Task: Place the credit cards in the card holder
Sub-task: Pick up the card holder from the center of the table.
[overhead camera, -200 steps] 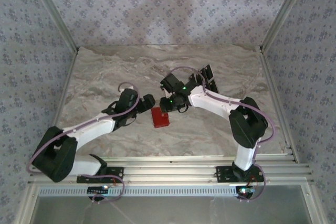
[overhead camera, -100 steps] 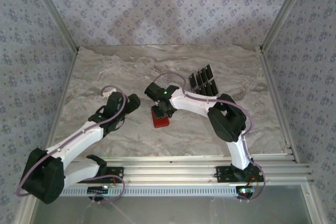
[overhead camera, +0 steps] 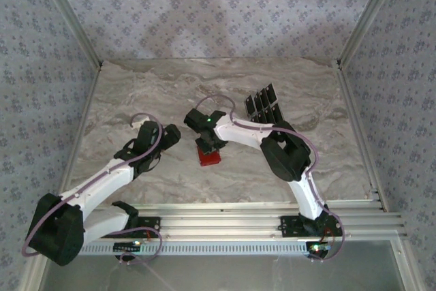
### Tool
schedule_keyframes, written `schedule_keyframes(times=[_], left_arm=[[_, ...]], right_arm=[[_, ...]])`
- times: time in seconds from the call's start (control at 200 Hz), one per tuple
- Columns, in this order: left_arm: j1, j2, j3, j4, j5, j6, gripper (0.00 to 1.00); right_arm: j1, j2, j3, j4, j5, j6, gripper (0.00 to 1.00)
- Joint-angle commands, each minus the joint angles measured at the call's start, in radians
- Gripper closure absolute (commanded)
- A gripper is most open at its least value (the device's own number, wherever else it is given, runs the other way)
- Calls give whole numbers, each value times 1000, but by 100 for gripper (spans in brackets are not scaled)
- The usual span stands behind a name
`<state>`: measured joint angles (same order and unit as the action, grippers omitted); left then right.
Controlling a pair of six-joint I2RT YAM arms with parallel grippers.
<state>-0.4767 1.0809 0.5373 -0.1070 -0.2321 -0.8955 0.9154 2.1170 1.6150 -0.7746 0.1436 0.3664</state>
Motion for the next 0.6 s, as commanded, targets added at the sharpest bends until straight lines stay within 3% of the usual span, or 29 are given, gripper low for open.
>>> schedule_keyframes(times=[0.0,0.19,0.595], left_arm=[[8,-6,-3,21,8,8,4],[10,-3,1,20,16,15,4],[9,94,38,64,145,30,3]], right_arm=[[5,32,26,-47,37,-17,68],[4,22,15,-45,37,-22,100],[-36,-167,-85,49,-89,23,100]])
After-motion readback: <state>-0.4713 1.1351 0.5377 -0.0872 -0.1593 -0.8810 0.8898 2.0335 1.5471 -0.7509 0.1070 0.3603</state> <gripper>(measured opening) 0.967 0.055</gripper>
